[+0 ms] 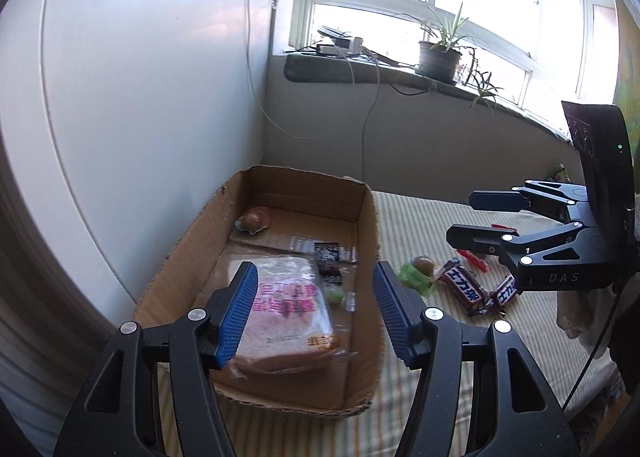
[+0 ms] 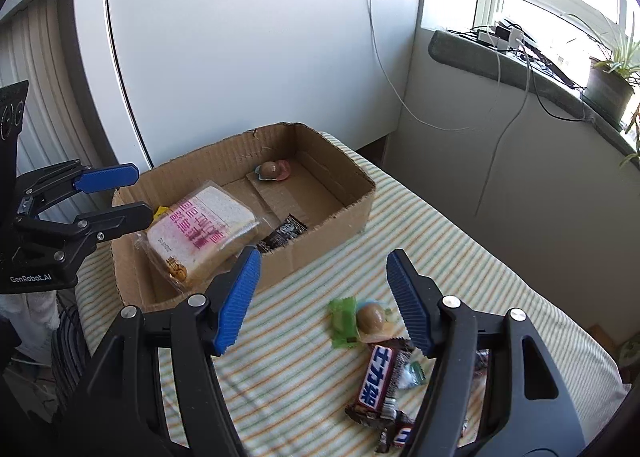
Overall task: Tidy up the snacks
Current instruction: 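Release both candies in the box and grasp a Snickers bar with the left gripper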
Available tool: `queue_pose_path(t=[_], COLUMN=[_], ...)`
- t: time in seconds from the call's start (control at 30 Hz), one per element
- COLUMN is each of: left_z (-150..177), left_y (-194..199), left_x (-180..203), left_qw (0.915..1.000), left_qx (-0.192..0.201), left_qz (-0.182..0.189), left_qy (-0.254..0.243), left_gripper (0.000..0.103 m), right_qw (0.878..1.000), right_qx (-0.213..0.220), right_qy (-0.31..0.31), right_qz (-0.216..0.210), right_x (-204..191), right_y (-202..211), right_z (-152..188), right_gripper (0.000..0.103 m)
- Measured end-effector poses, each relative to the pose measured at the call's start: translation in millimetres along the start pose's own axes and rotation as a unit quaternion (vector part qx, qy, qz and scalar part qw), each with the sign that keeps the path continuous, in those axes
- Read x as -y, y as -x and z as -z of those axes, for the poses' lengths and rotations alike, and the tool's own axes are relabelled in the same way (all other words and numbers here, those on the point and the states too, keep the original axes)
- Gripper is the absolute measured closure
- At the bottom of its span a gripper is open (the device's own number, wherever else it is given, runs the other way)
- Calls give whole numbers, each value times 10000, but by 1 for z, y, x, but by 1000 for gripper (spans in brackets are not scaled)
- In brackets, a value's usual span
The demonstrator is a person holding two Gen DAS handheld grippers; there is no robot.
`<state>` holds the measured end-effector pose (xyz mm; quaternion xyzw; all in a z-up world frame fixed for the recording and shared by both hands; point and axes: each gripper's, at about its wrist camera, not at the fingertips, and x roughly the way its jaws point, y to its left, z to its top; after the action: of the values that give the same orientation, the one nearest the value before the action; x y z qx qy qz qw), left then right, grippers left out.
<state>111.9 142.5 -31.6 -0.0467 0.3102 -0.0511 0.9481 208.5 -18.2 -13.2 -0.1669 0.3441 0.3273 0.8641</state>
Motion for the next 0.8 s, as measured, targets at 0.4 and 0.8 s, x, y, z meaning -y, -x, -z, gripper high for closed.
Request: queue_pose_path(t=[0.4,0.8], left_z=[12,17], left_y=[-28,-69], left_x=[69,113], left_qw=[9959,9885], left_qx=[-372,-915], left_qz=[803,1194], left_qy=[-177,-161], left_gripper=[47,51], right_qw=[9979,9955], right_qx=[-412,-890], right_qy=[-235,160], right_qz=[438,273], right_x=[61,75], right_y=[30,22], right_z=[69,117], right_gripper=[35,35])
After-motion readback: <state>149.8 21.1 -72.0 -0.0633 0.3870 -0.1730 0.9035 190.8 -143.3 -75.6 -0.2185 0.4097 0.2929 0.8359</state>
